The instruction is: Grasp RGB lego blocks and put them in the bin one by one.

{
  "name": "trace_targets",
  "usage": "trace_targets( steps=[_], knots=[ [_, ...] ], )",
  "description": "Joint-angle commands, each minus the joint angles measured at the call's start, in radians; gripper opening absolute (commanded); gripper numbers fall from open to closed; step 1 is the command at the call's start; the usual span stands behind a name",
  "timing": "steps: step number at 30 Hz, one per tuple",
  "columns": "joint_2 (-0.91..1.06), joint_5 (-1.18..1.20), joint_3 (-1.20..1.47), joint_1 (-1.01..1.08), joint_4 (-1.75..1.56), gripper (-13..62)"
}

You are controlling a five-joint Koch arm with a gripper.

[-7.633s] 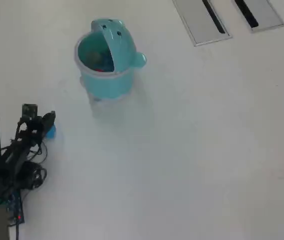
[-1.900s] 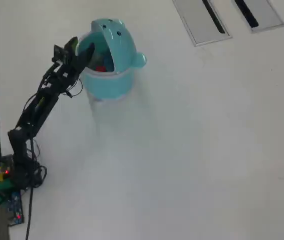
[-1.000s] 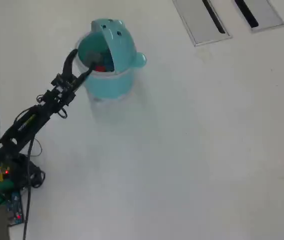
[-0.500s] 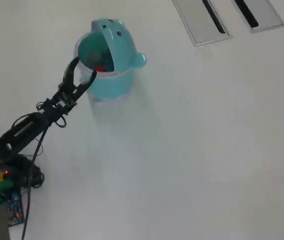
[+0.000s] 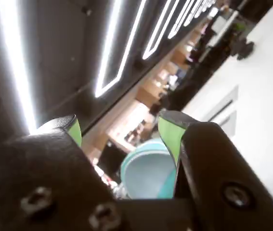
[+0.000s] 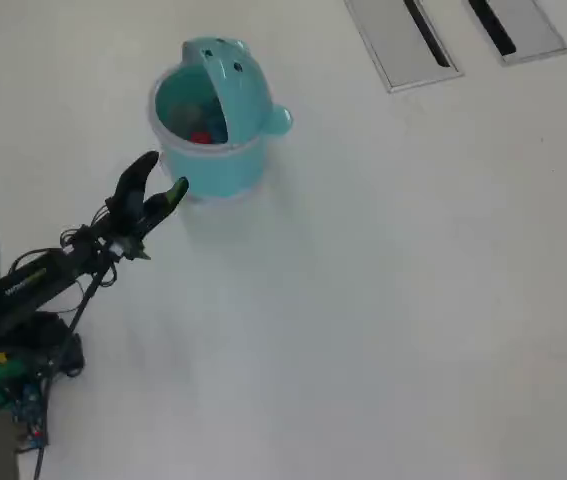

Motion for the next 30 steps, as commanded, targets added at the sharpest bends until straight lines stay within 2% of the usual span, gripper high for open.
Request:
trace_targets(
  steps=[1,15,30],
  knots=[
    [0.057,0.049,-0.015,0.018,-0.087,30.1],
    [0.232,0.187,0.322,0.124,-0.224,30.0],
    [0.239,0.233,0.595,0.196,-0.433,30.1]
  ],
)
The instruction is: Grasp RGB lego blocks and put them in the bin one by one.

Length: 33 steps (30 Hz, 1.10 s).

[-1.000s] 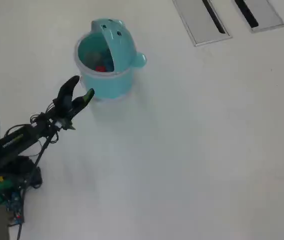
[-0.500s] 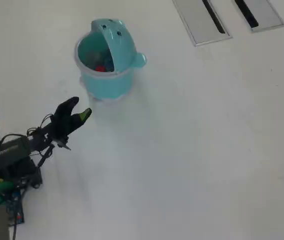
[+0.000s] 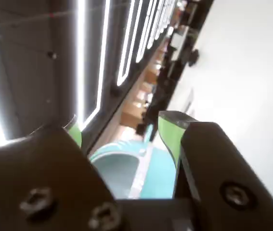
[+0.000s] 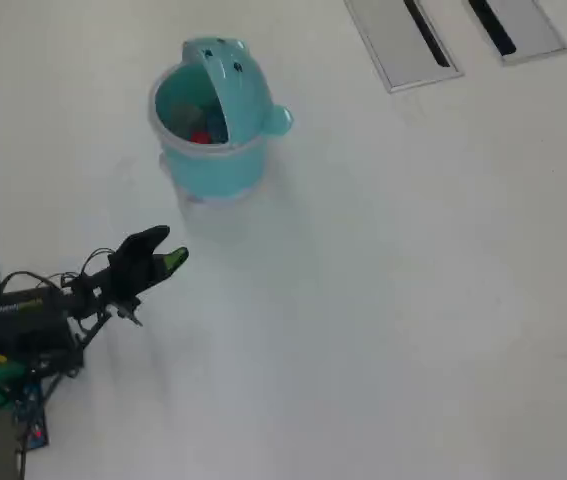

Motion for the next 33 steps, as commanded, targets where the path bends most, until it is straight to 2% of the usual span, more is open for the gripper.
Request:
trace_targets(
  steps=[1,14,33],
  knots=[
    [0.058,0.012,-0.008,0.000,-0.130,30.1],
    [0.058,0.032,0.267,0.021,-0.328,30.1],
    [0.060,0.040,0.505,0.114,-0.334,33.2]
  ],
)
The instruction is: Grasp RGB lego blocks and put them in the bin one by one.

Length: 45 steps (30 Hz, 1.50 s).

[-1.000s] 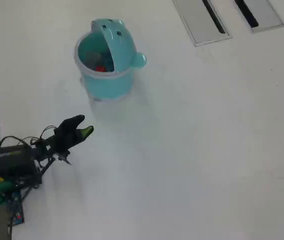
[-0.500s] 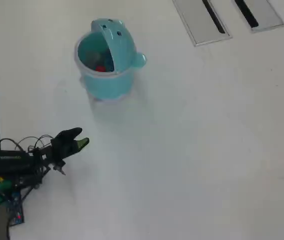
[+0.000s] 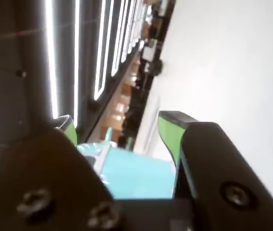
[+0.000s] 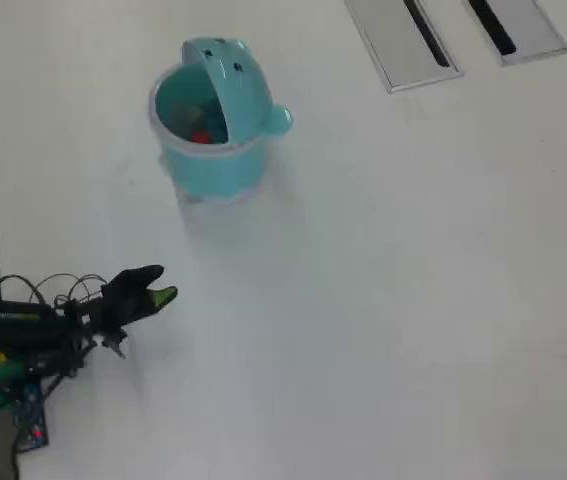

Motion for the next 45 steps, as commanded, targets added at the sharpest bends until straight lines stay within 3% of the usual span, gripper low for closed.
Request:
trace_targets(
  steps=[1,20,45],
  knots=[
    [0.060,0.011,0.075,0.017,-0.058,33.7],
    [0.057,0.035,0.075,0.054,0.597,34.9],
    [0.052,0.058,0.075,0.051,0.847,34.6]
  ],
)
